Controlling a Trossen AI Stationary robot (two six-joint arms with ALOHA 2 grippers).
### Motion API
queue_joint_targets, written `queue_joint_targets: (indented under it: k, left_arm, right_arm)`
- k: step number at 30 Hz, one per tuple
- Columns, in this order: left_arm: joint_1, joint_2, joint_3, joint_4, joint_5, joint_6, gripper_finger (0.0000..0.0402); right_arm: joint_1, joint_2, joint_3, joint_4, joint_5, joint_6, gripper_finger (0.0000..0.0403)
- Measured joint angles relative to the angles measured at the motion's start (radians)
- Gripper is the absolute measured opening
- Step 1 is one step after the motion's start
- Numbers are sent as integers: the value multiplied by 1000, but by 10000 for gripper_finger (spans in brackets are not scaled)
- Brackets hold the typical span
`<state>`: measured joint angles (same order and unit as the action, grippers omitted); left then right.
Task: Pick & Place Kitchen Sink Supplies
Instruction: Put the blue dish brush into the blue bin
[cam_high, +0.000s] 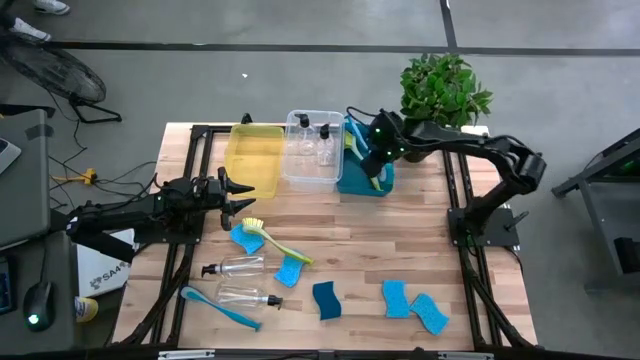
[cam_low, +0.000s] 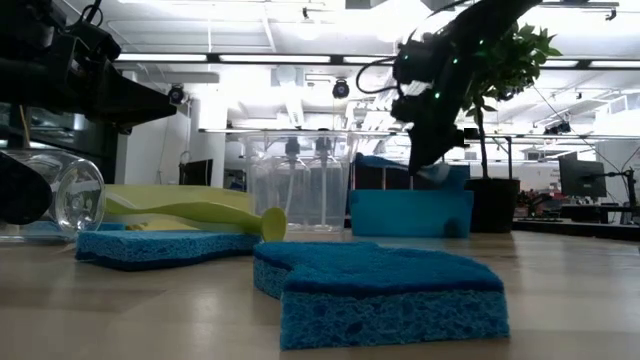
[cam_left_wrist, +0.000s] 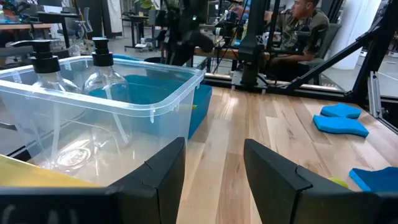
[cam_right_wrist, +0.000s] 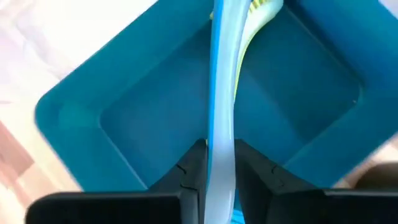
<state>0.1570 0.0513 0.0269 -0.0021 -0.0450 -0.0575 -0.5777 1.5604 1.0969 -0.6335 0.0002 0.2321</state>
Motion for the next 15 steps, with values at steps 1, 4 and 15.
queue_joint_targets:
  k: [1, 4, 15]
  left_arm:
    - [0, 0, 0, 0, 0, 0, 160]
    - [0, 0, 0, 0, 0, 0, 160]
    - [0, 0, 0, 0, 0, 0, 160]
  right_arm:
    - [0, 12, 0, 8, 2, -1, 52]
    - [0, 38, 0, 7, 14, -4, 65]
    - [-5, 45, 0, 6, 45, 3, 52]
